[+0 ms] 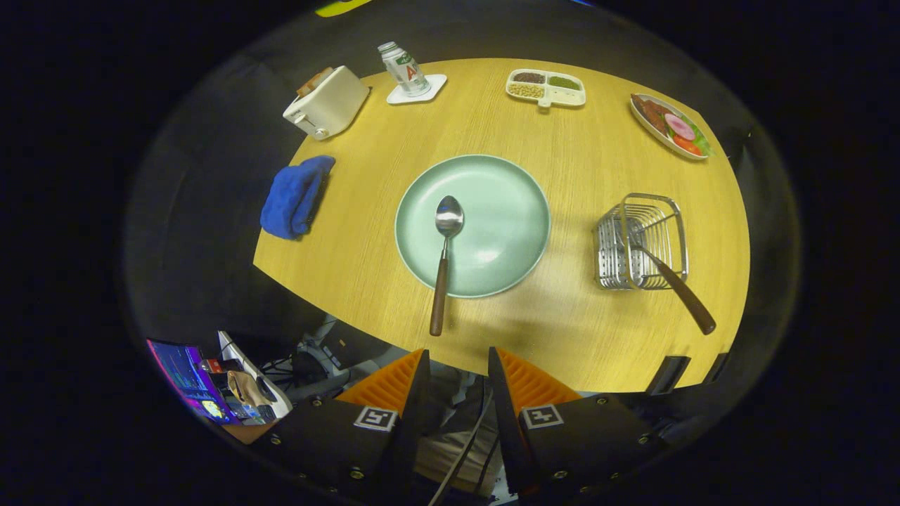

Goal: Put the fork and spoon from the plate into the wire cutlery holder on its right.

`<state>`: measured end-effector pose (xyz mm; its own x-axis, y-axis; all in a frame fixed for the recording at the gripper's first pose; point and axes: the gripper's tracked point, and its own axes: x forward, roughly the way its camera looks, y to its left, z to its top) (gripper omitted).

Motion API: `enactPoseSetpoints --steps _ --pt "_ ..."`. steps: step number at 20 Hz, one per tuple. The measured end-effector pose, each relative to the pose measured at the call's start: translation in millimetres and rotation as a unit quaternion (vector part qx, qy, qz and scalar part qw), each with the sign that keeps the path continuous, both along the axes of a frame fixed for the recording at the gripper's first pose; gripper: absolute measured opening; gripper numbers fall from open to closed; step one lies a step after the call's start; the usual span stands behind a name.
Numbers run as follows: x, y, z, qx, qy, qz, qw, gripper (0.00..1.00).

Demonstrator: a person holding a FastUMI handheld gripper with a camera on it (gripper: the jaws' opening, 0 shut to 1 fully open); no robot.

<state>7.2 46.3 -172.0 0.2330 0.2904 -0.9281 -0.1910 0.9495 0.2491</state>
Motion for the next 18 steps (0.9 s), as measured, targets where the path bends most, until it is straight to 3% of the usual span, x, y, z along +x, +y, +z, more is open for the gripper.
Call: enactPoseSetpoints --steps 18 --pt "22 49 -89 -0.026 0.073 0.011 0.997 0.50"
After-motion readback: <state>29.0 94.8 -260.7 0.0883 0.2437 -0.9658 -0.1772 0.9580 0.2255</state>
